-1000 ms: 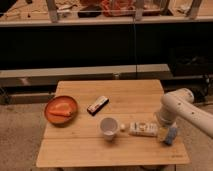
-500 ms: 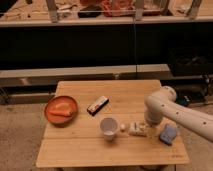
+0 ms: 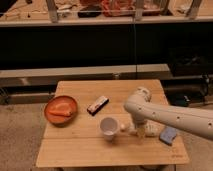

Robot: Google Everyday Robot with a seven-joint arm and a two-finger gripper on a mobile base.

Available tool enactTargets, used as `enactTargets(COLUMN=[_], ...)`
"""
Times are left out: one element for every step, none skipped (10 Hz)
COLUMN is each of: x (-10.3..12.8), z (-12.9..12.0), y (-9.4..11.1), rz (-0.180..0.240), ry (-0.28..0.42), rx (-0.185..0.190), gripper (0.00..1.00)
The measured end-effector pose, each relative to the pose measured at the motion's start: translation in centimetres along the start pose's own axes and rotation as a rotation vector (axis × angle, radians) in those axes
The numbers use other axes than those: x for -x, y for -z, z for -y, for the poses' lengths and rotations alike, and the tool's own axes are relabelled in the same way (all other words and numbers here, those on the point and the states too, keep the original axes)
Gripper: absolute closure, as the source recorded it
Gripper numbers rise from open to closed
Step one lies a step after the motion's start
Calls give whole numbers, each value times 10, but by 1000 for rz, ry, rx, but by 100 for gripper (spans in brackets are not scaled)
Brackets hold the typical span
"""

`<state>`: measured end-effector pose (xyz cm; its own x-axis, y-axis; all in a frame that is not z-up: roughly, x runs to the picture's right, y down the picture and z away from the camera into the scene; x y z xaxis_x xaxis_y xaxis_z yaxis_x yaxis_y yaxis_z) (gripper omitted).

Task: Stand the bottle upright

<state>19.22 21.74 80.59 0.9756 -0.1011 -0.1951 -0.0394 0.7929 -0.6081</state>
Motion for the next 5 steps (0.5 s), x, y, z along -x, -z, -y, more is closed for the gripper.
enactTargets(x=[-2,-5,-6,-6,-6], z=[0,0,0,0,0], y=[-3,-6,-8,-9,-10], rz=[-2,4,11,17,23], ry=[-7,-13,-15,-14,-6], rx=[6,10,14,17,23], gripper=[20,20,20,20,20])
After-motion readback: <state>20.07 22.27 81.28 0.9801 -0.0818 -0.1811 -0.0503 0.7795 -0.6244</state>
